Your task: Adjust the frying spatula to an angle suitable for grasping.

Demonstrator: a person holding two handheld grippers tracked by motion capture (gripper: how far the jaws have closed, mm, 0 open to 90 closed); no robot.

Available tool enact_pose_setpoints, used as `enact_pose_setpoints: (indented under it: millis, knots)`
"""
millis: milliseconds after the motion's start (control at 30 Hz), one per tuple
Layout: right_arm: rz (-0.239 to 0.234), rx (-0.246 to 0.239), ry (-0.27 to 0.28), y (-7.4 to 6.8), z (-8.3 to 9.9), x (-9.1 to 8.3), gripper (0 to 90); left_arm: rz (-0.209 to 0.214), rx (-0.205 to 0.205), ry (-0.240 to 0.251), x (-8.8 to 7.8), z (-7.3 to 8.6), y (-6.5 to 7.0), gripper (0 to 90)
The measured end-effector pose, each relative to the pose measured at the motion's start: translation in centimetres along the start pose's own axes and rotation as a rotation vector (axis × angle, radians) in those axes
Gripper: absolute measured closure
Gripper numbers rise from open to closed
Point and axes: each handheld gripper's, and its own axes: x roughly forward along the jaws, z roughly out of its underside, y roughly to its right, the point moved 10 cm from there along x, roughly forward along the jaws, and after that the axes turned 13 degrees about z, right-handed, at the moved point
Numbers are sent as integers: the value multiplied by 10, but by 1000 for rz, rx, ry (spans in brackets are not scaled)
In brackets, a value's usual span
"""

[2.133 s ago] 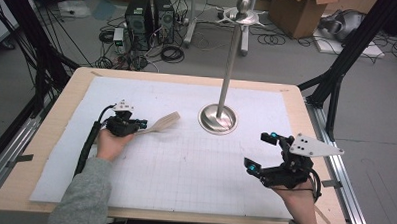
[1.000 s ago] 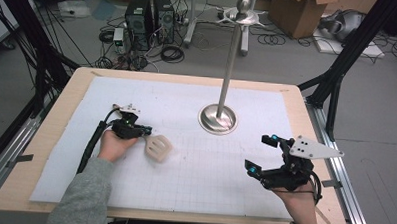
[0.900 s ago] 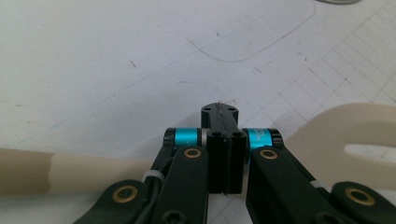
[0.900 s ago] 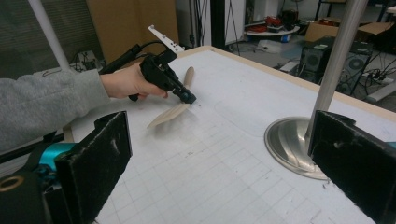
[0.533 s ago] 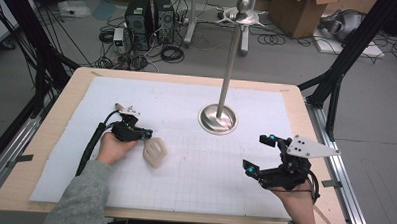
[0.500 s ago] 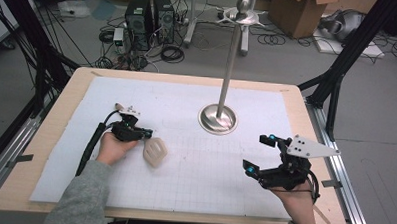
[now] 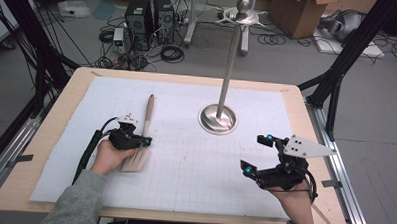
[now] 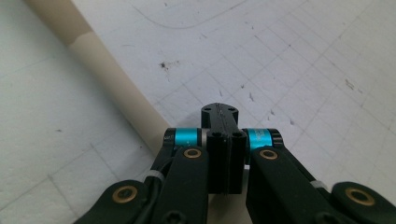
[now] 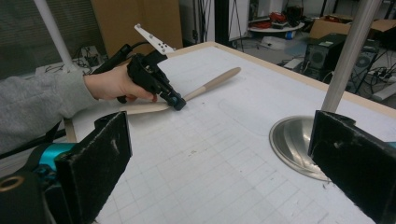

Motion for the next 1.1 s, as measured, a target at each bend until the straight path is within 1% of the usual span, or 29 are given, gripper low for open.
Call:
enact_pose_setpoints:
  millis: [67,133,167,267,400,500,567,767,867,967,1100]
  knots:
    - [0,-3,-4,0,0,0,50,-5,6,-18,-1,1,2,899]
    - [-1,4,-2,0,0,0,50,-3,6,-23,-2,2,3,899]
    - [-1,4,-2,0,0,0,50,-2,2,-19,-2,2,3,899]
    - [-3,-1,-6,0,0,-1,50,-8,7,-29,-3,3,4,899]
    - [-2,5,-1,0,0,-1,50,-7,6,-57,-6,5,6,899]
    - [-4,5,-5,-1,0,0,50,-7,6,-65,-7,6,6,899]
    - [-5,-2,-5,-1,0,0,50,-8,15,-82,-8,7,7,899]
    - [-6,5,-3,-2,0,-1,50,-3,11,-78,-13,13,10,899]
    - [-5,-1,3,-1,-1,-2,50,-1,18,-81,-16,16,12,899]
    - [-6,2,7,-1,-2,-2,50,10,13,-77,-19,20,14,899]
    - [-9,2,2,-2,-1,-1,50,7,16,-95,-24,25,18,899]
